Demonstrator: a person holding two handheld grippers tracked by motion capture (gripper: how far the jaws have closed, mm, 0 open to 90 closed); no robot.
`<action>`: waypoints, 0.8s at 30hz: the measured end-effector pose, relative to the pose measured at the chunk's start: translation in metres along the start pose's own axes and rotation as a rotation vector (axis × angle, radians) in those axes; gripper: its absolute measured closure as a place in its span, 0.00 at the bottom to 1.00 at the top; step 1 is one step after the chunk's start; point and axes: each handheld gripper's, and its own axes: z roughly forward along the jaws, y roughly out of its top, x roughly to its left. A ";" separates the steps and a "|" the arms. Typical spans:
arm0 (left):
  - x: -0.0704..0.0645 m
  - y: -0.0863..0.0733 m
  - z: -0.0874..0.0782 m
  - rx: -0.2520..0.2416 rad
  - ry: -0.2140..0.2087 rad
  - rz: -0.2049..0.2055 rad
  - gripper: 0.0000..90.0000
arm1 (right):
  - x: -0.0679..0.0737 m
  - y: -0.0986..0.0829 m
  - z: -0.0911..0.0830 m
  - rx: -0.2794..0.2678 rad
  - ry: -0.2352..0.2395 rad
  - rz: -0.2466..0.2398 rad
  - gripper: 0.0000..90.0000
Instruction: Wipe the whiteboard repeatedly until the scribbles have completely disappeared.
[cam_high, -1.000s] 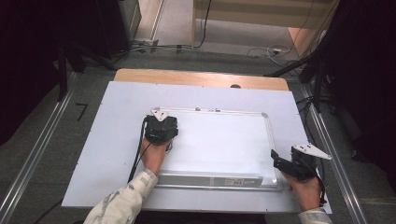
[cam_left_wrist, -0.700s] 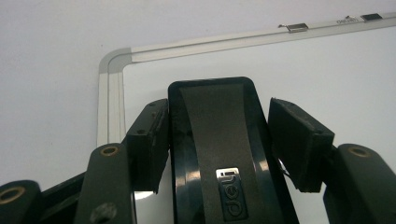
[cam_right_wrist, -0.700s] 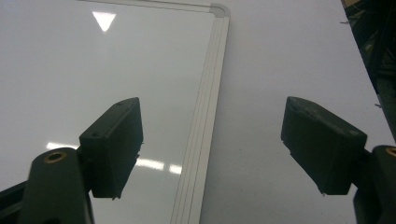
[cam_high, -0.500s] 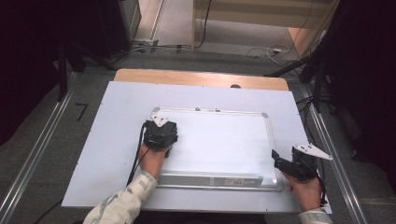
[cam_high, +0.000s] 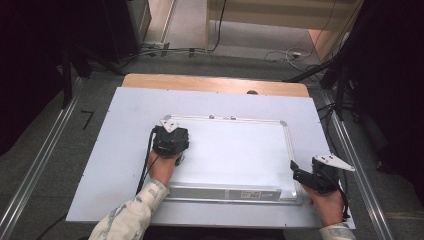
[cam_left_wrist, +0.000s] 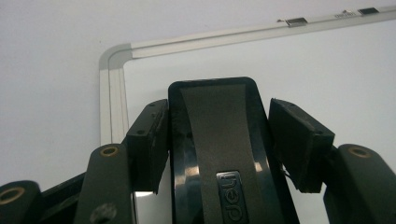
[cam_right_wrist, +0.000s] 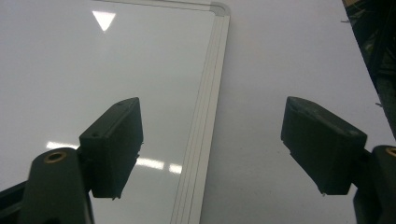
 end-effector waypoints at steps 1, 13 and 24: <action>0.000 0.002 0.002 0.002 0.005 0.002 0.45 | 0.000 0.000 0.000 0.000 0.000 -0.002 0.22; 0.009 0.014 0.016 0.012 0.022 -0.035 0.44 | 0.000 0.000 0.000 0.001 -0.001 0.000 0.22; 0.000 -0.010 -0.013 0.023 -0.020 0.007 0.44 | 0.000 0.000 0.000 0.004 -0.005 -0.003 0.22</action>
